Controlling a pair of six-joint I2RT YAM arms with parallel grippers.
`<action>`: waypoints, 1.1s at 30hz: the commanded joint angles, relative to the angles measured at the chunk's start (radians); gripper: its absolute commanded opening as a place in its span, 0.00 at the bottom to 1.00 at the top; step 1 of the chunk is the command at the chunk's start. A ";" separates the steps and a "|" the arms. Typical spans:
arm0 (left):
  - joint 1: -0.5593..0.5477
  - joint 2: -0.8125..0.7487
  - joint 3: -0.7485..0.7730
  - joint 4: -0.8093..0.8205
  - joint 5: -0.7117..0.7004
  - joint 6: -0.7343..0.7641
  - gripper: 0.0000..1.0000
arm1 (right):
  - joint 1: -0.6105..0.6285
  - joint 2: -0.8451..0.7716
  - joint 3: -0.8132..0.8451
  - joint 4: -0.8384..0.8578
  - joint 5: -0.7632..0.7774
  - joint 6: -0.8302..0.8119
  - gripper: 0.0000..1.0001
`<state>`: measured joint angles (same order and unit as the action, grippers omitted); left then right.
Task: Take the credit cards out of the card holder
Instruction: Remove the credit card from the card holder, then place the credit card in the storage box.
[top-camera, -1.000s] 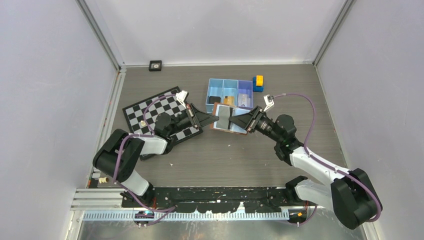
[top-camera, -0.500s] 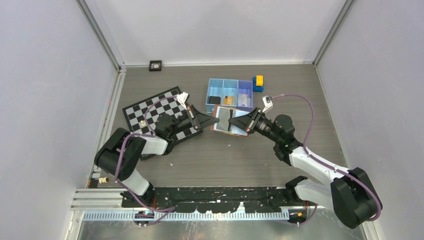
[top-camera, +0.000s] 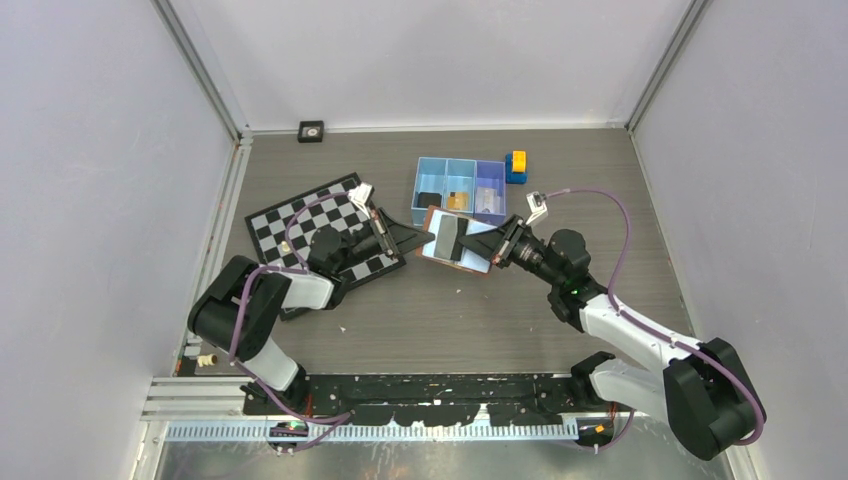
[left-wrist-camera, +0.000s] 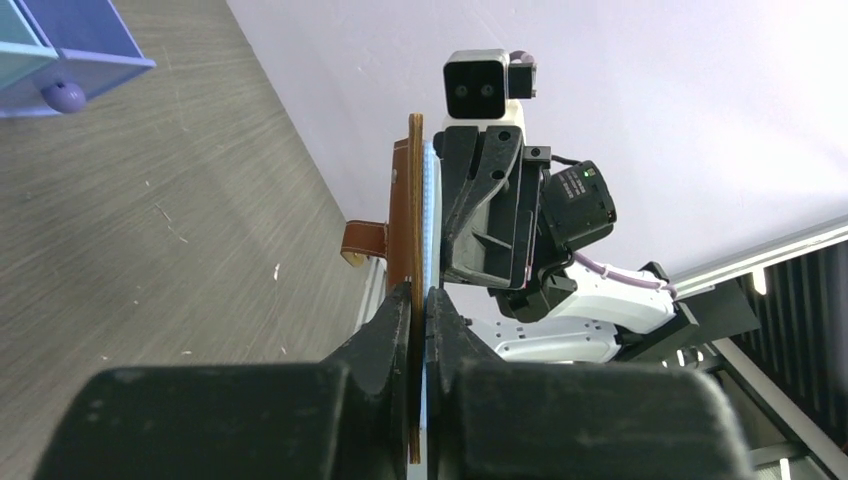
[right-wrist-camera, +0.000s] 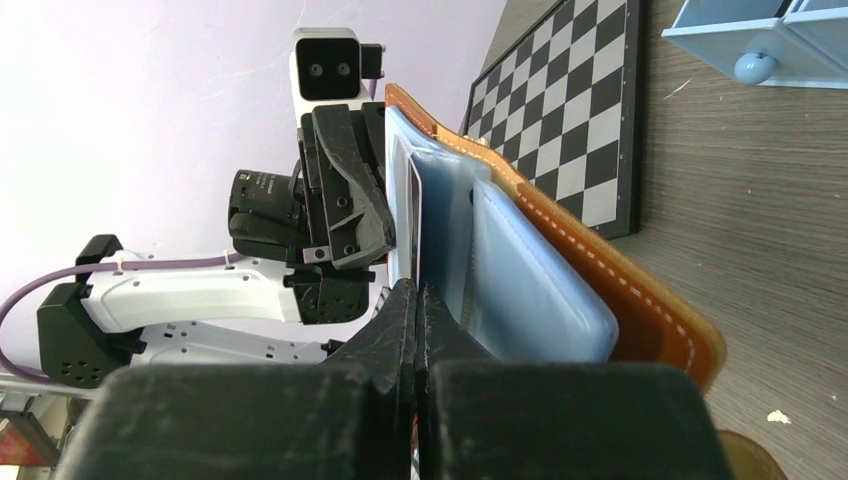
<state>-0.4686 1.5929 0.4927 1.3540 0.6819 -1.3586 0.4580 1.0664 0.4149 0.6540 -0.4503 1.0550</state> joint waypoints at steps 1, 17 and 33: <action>0.012 -0.044 -0.005 0.077 -0.019 -0.003 0.00 | -0.007 -0.022 0.021 0.004 0.017 -0.016 0.00; 0.105 -0.075 -0.054 -0.004 -0.047 -0.023 0.00 | -0.047 -0.051 0.018 -0.073 0.054 -0.019 0.00; 0.200 -0.455 -0.007 -0.887 -0.259 0.344 0.00 | -0.122 0.109 0.317 -0.405 0.087 -0.113 0.00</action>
<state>-0.2714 1.2957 0.4240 0.8124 0.5476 -1.2018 0.3382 1.0954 0.6235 0.3115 -0.3935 0.9810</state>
